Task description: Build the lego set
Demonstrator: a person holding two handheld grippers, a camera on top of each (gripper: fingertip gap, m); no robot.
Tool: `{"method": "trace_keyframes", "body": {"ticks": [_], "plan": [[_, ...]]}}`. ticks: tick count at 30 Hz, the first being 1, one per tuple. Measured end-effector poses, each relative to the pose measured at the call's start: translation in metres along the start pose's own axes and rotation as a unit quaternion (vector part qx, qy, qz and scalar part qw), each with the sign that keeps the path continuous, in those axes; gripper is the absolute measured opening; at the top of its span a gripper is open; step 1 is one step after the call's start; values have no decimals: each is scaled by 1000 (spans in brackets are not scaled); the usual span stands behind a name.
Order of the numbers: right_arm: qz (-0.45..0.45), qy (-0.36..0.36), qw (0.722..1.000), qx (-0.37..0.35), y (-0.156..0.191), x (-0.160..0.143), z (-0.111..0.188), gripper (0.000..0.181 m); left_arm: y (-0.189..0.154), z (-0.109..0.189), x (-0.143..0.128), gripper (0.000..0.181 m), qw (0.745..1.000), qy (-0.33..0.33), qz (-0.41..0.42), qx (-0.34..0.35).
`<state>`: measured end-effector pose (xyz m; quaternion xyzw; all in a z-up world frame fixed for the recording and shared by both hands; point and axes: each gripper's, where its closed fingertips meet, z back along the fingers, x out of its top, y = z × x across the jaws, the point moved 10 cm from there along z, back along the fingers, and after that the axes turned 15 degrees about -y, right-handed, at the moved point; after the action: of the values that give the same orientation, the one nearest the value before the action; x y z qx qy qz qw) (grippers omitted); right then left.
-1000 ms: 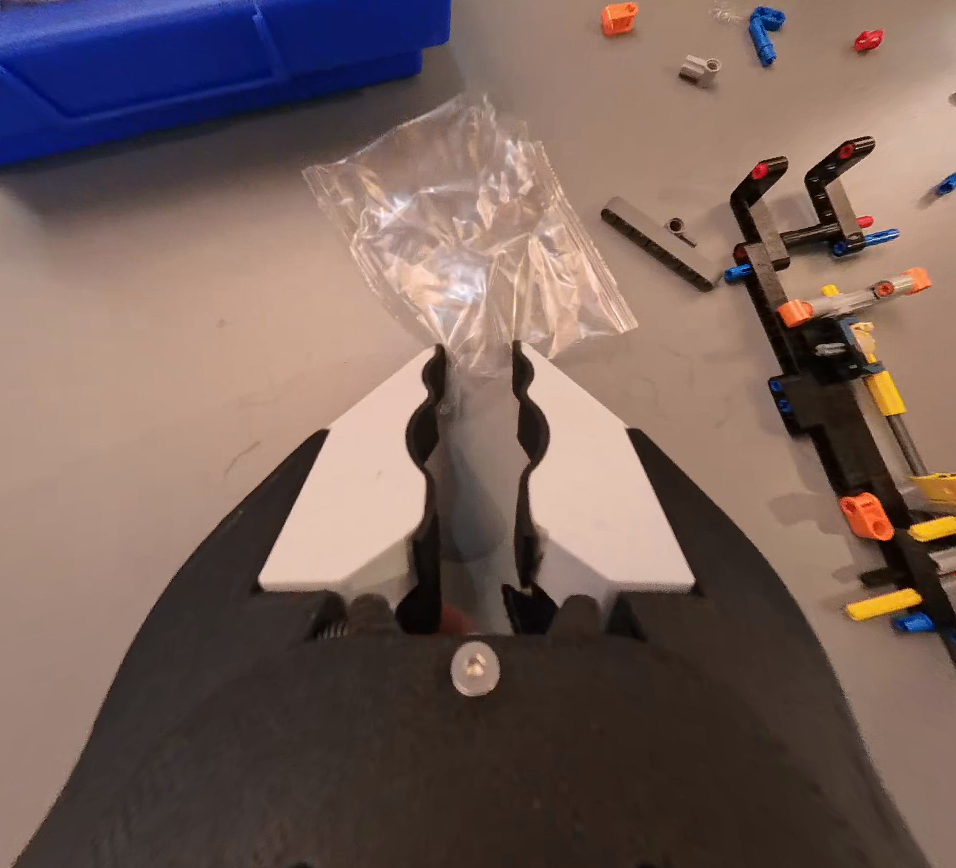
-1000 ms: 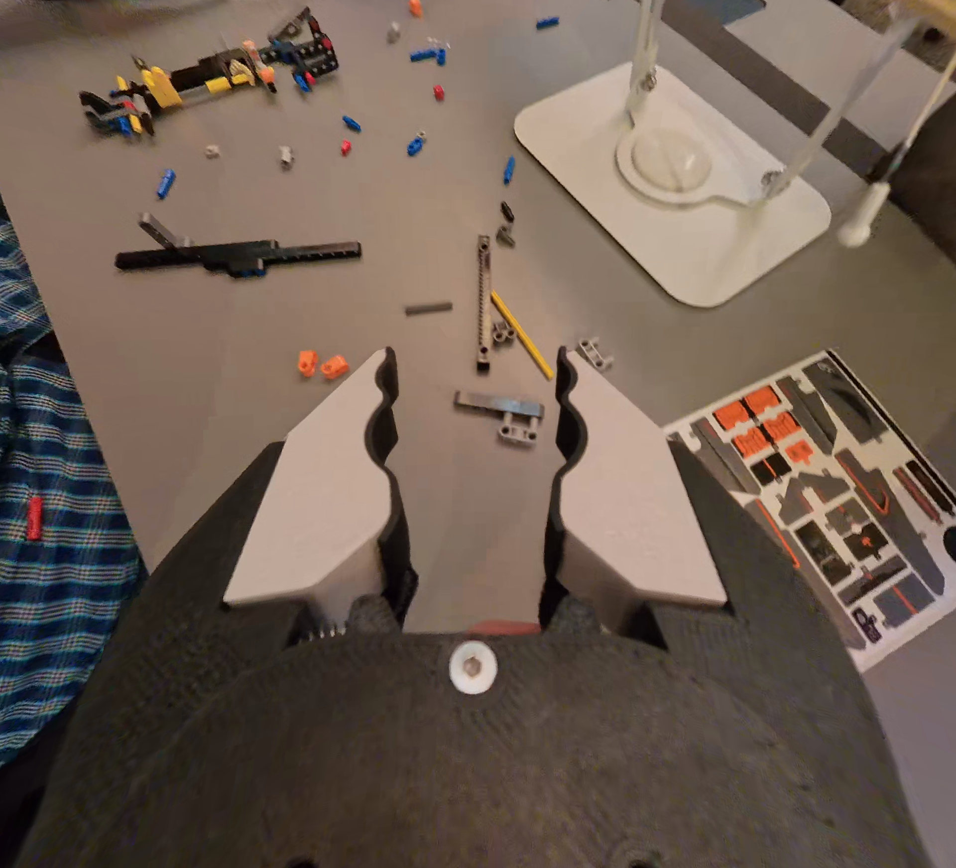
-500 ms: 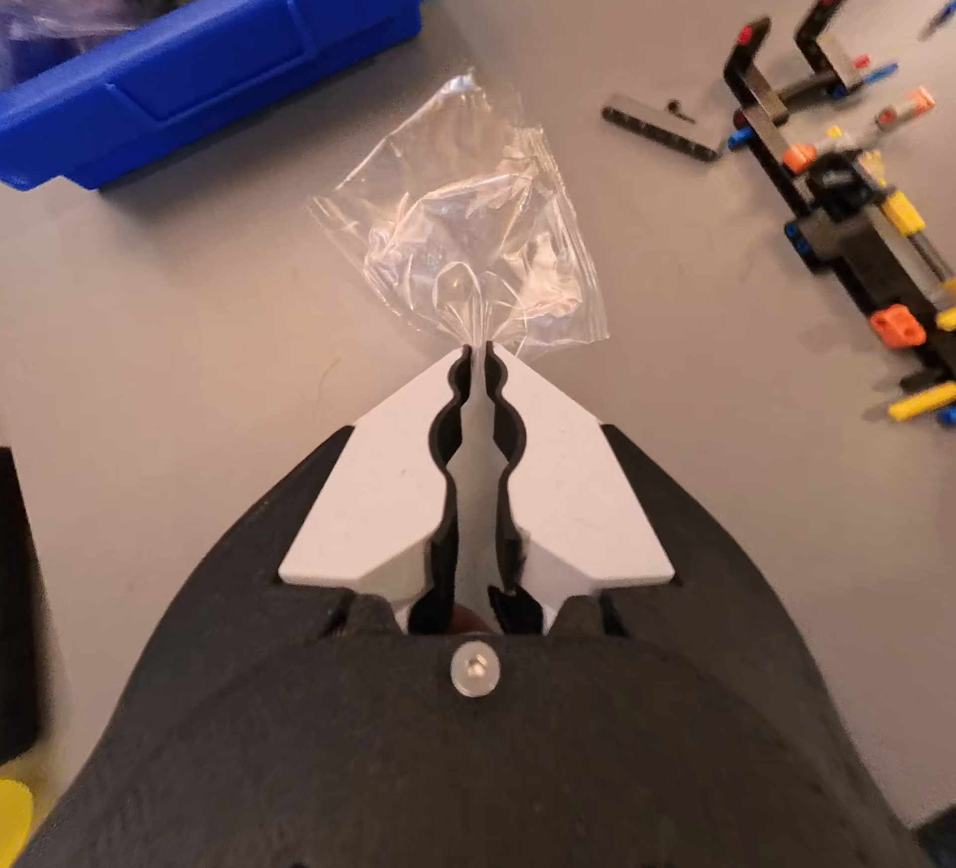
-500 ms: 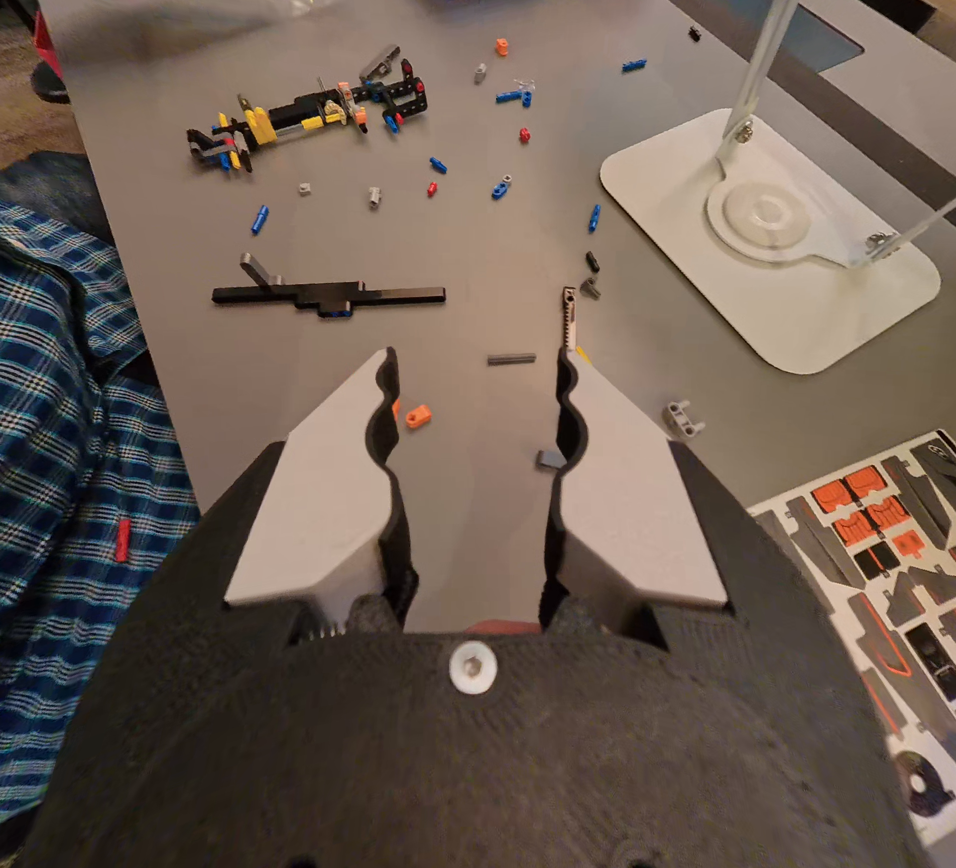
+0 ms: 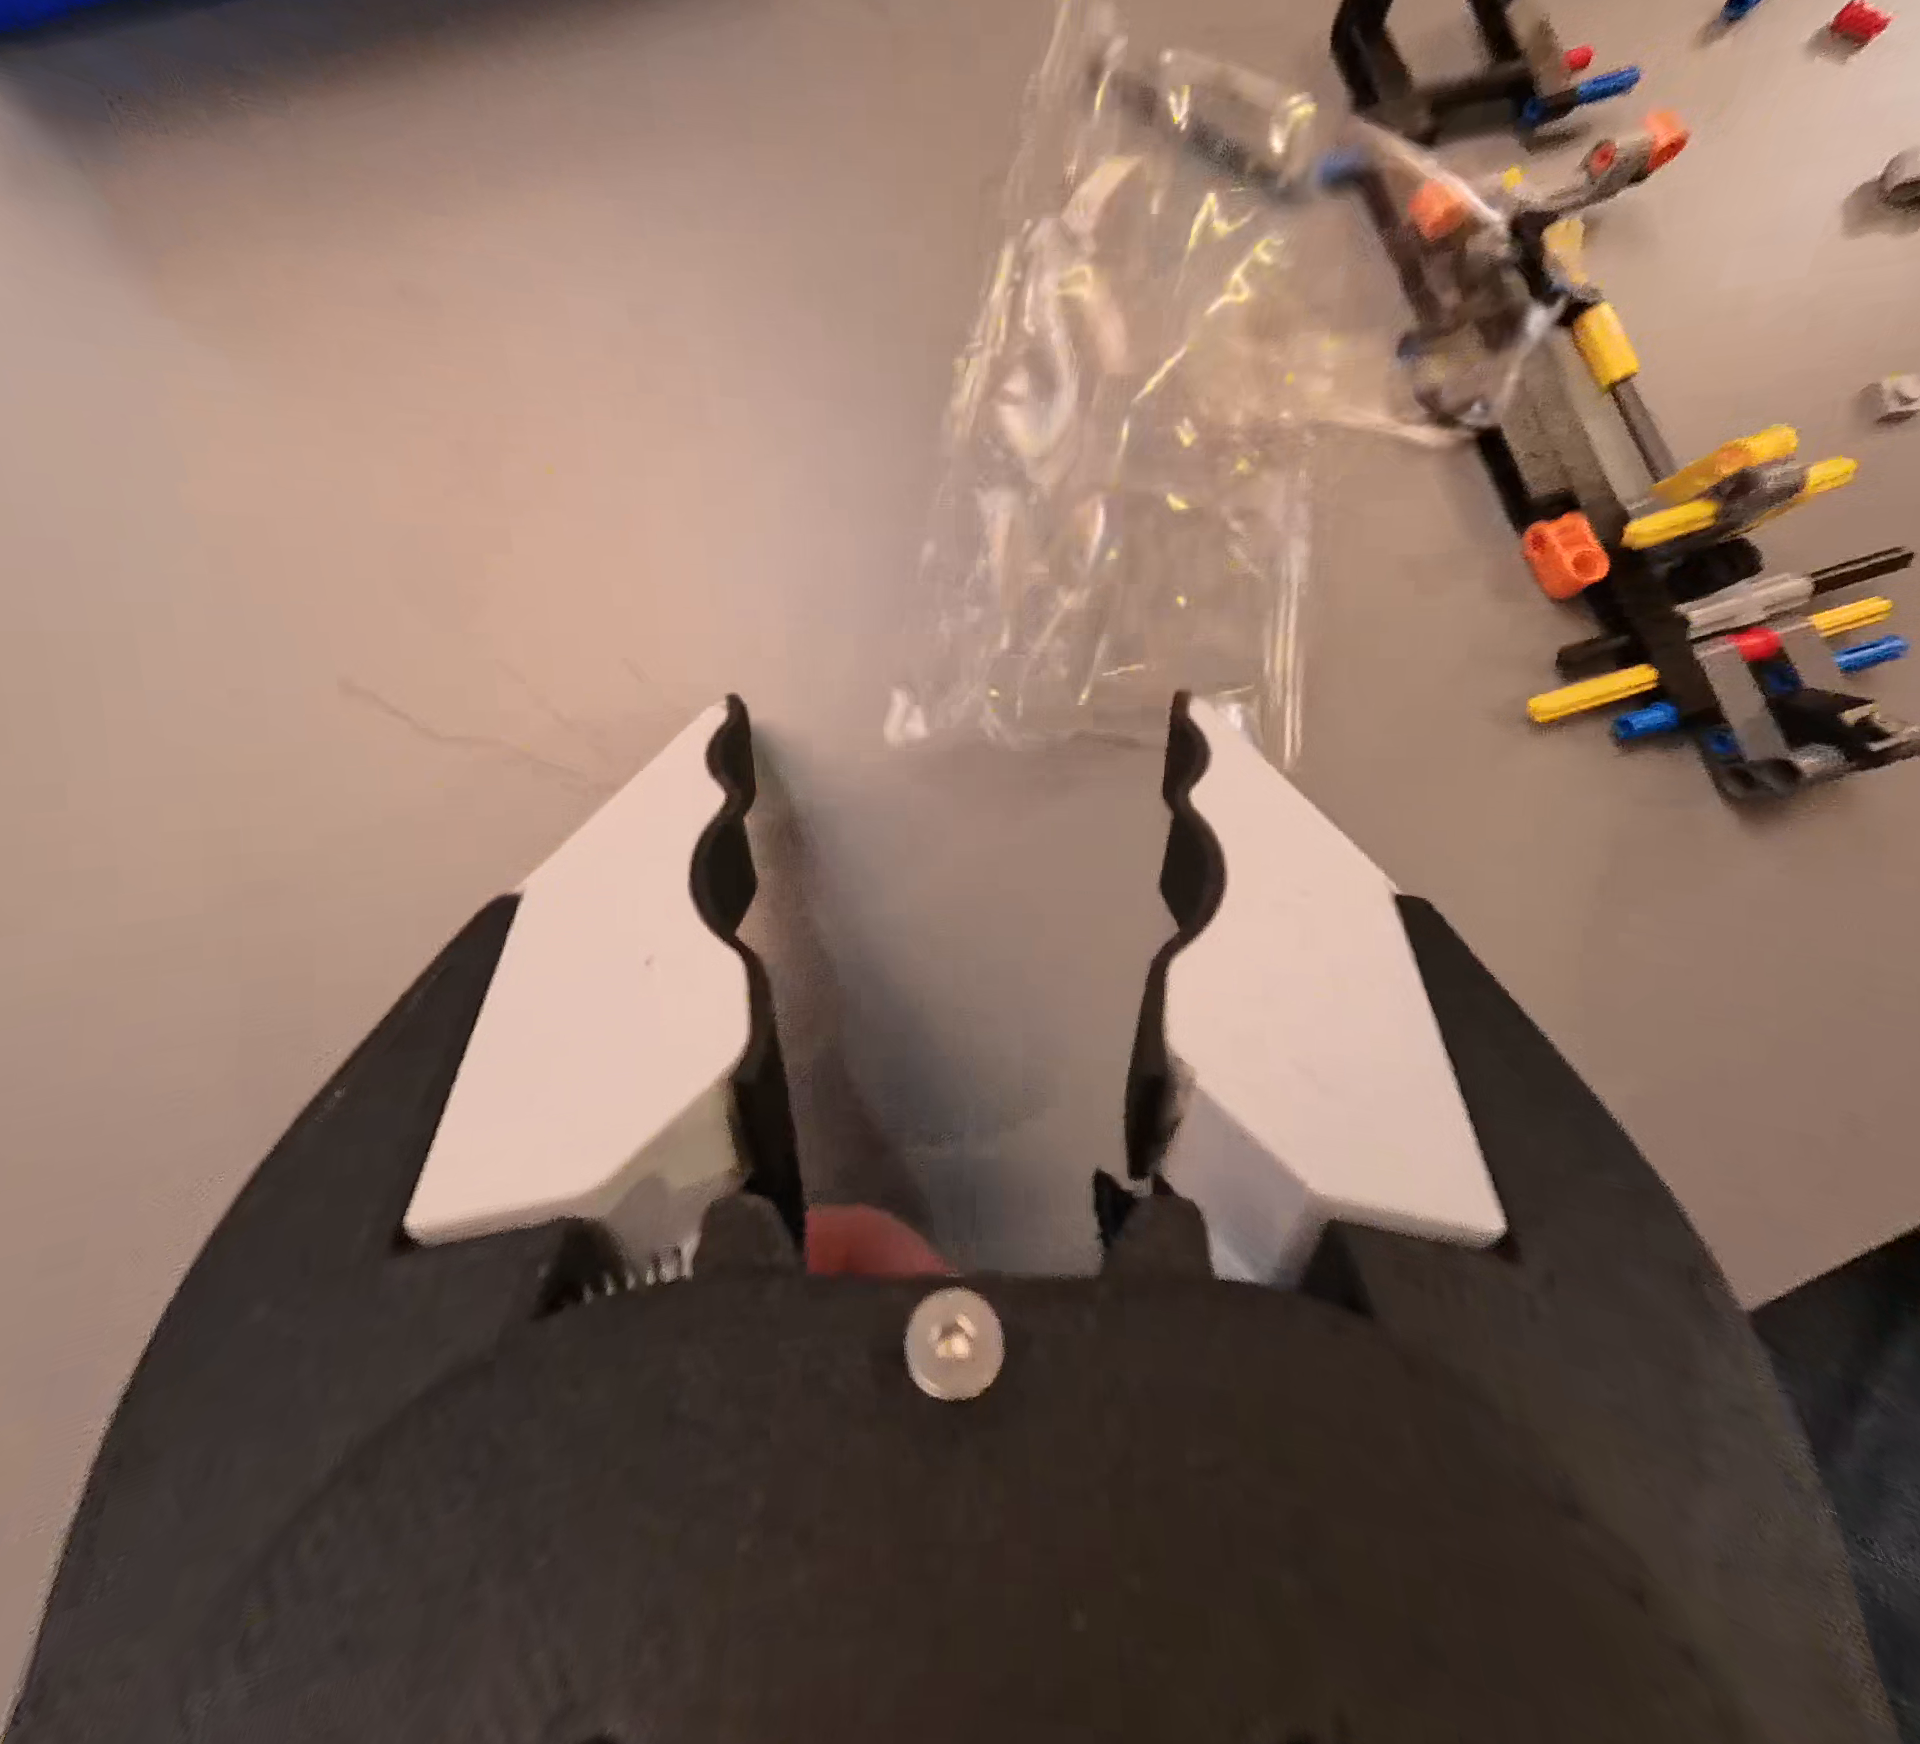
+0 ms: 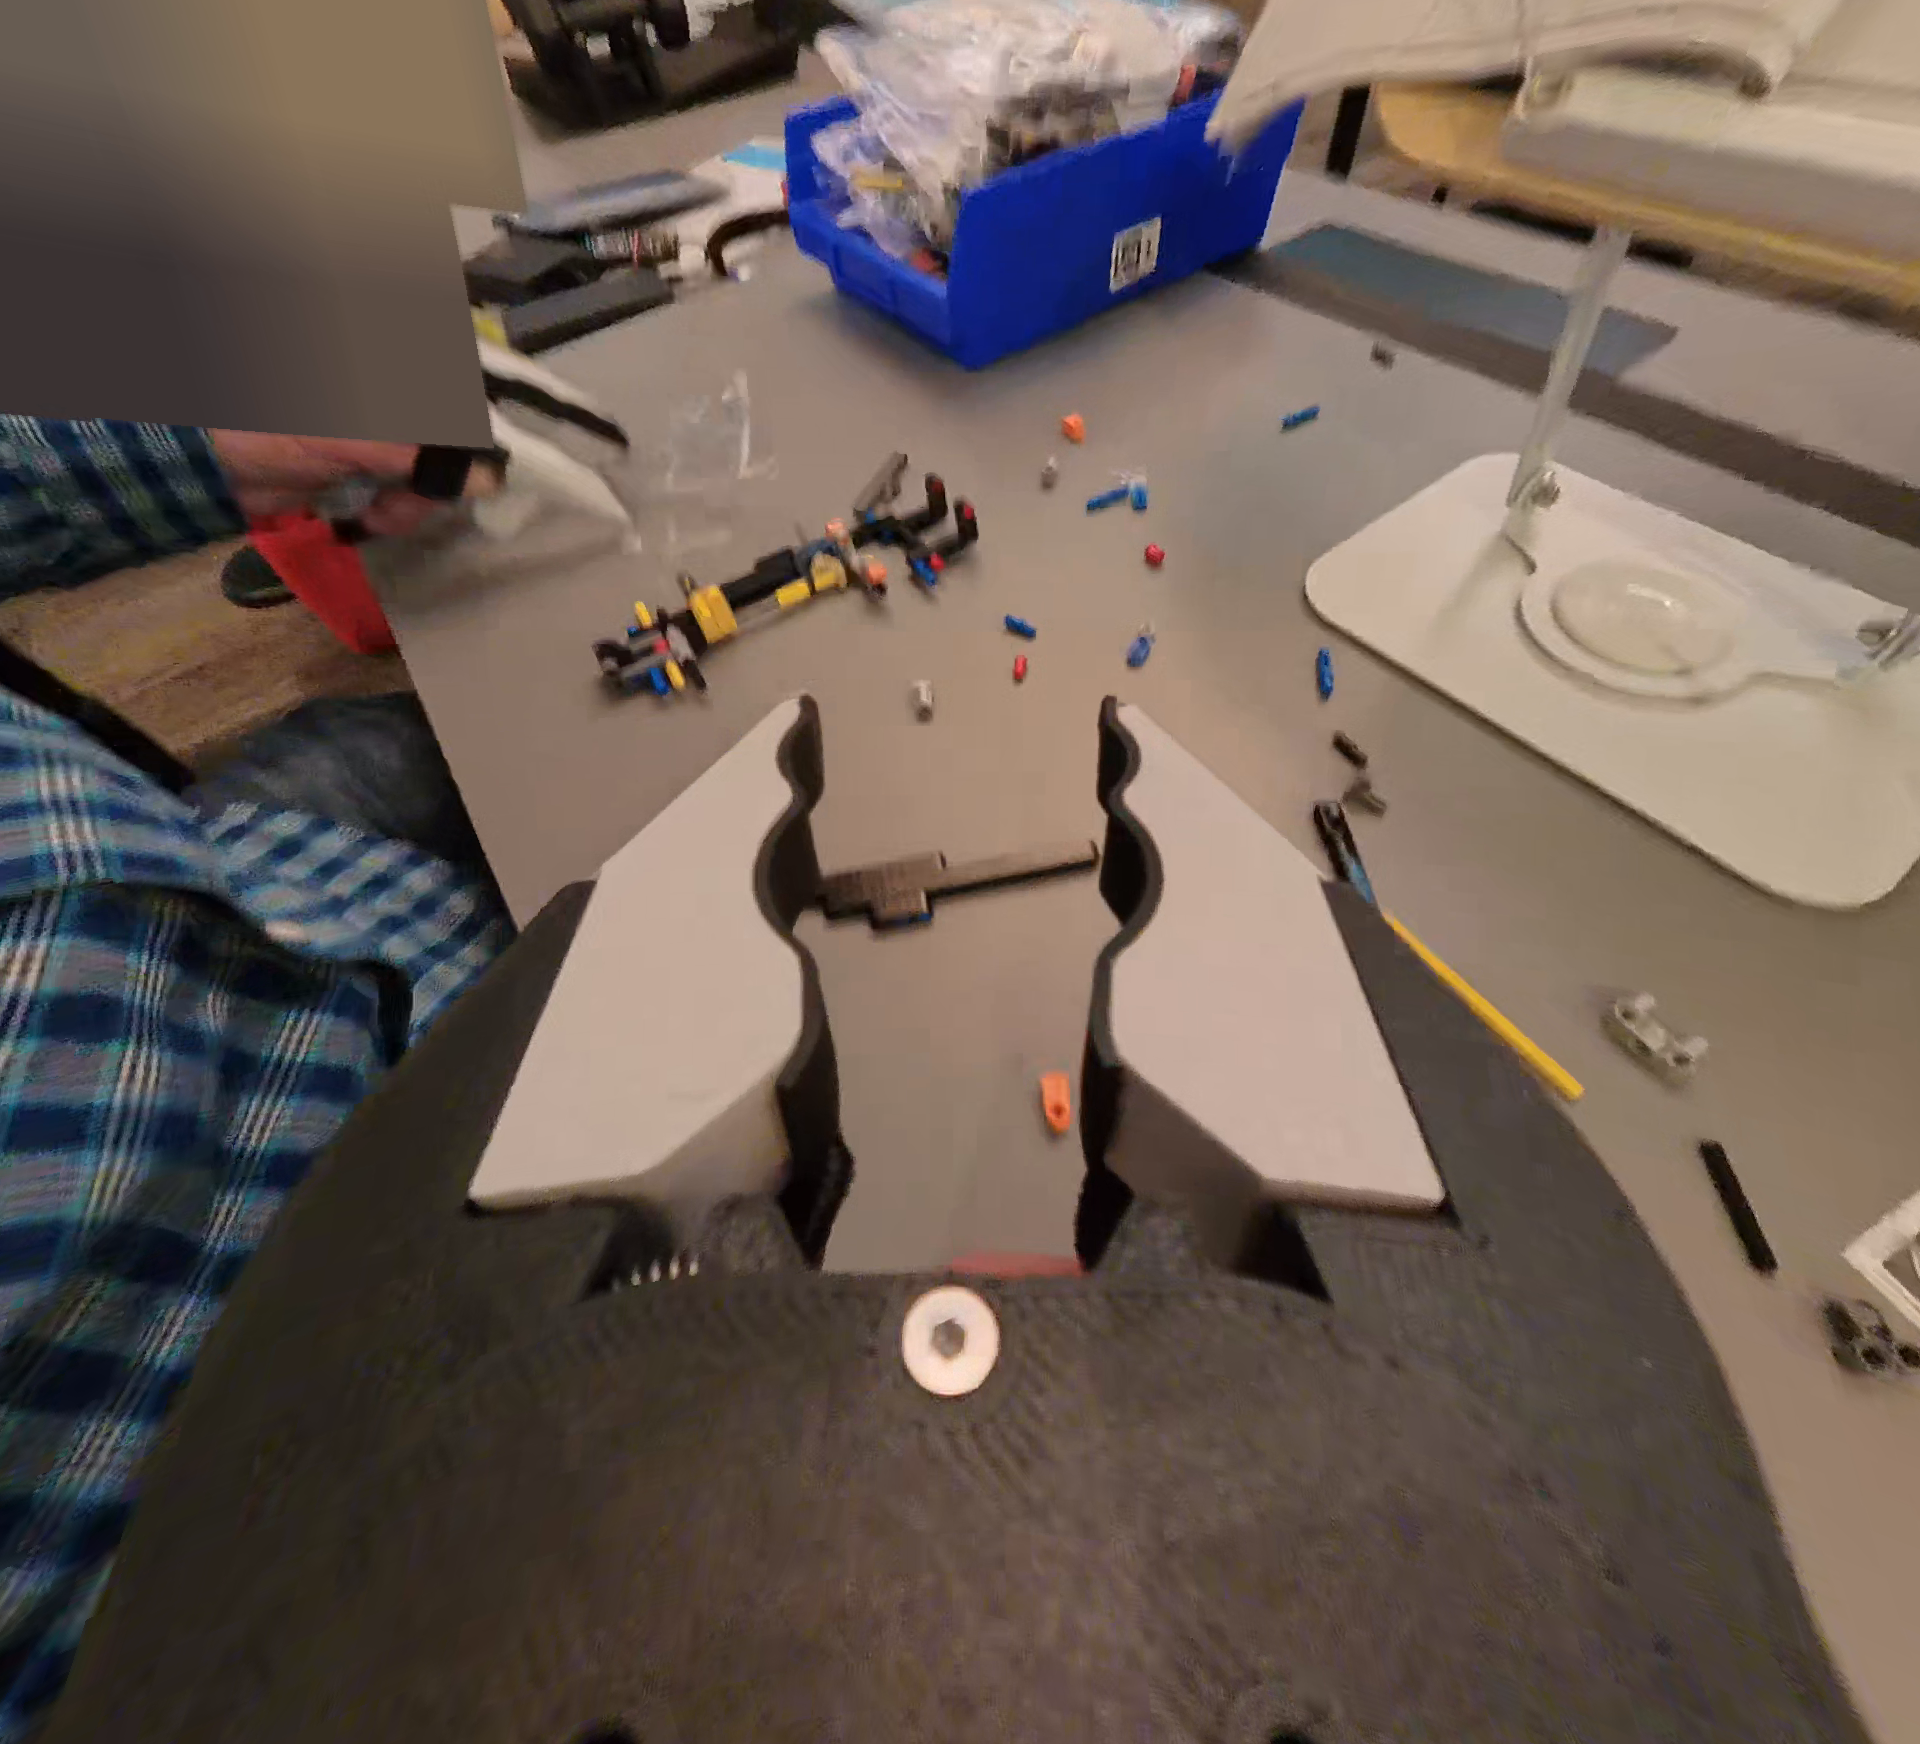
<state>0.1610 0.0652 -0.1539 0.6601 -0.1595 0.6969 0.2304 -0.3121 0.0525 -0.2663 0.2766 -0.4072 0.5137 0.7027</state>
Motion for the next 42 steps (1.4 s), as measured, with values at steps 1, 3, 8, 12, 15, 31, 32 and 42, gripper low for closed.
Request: {"method": "trace_keyframes", "body": {"ticks": [1,3,8,12,15,31,32,42], "plan": [[20,-12,1000,6,10,1,-6,47,-2,-1,-5,84,1000,-3,6,5],[122,20,992,18,36,-7,-23,41,-5,1,-6,88,1000,-21,23,-3],[247,47,967,41,65,-13,-23,39,-5,1,-5,92,997,-34,40,-50],[281,44,958,47,69,-14,-9,27,-4,5,-6,102,997,-44,50,-46],[296,35,951,78,85,-15,-2,19,-11,17,-15,108,999,-38,12,-28],[311,29,936,160,148,-18,70,16,-65,128,-50,105,987,-97,-84,100],[301,21,940,161,152,-16,75,17,-68,136,-53,104,986,-101,-76,107],[254,17,964,72,144,-16,103,23,-115,190,-76,93,982,-110,-97,123]]}}
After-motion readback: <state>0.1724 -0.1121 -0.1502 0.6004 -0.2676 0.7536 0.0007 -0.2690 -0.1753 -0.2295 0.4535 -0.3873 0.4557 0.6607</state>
